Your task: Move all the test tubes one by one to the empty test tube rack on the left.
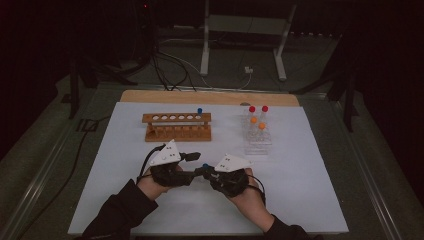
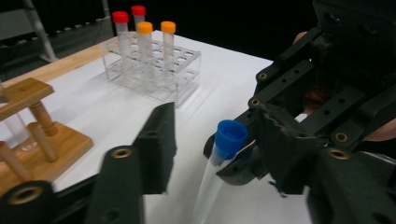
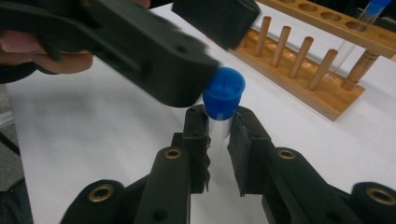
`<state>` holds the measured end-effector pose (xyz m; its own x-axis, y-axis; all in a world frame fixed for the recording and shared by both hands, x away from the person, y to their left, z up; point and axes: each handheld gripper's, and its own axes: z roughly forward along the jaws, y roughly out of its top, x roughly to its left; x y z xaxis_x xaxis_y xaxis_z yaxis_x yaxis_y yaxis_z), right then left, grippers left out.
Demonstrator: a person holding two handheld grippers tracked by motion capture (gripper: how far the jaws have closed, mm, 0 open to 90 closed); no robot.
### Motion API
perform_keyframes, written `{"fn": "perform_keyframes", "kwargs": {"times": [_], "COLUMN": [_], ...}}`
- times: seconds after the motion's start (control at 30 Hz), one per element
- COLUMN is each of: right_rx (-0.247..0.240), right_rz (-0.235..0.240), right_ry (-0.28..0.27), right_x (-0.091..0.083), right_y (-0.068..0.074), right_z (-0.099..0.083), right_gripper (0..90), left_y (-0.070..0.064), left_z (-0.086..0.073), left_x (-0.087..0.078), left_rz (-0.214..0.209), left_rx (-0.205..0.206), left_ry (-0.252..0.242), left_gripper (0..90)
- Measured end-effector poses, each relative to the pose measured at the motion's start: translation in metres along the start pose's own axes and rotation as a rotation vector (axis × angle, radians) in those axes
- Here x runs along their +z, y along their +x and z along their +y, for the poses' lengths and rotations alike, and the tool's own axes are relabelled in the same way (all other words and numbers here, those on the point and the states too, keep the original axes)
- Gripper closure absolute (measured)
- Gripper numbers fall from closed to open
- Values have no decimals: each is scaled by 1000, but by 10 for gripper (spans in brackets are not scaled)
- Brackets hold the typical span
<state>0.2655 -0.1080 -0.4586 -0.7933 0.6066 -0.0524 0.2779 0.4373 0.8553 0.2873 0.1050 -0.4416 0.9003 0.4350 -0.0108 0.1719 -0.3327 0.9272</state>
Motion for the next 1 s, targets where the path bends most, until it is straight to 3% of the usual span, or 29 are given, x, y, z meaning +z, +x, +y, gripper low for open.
{"fn": "perform_keyframes", "kwargs": {"times": [0.2, 0.3, 0.77, 0.97, 1.0], "right_rx": [0, 0, 8, 14, 27], "right_rz": [0, -2, 0, -16, -17], "right_ry": [-5, -4, -6, -26, -35], "right_x": [-1, -2, -2, -4, -6], "right_y": [0, 0, -3, -6, -10], "right_z": [1, 1, 0, -1, 0], "right_gripper": [772, 772, 761, 515, 442], "left_y": [-3, -3, -2, 4, 5], "left_z": [1, 1, 2, 6, 6], "left_x": [7, 9, 9, 3, 2], "left_rz": [-21, -31, -10, 22, 32], "left_rx": [18, 21, 31, 37, 41], "left_ry": [15, 19, 16, 4, 4], "left_gripper": [625, 729, 780, 780, 780]}}
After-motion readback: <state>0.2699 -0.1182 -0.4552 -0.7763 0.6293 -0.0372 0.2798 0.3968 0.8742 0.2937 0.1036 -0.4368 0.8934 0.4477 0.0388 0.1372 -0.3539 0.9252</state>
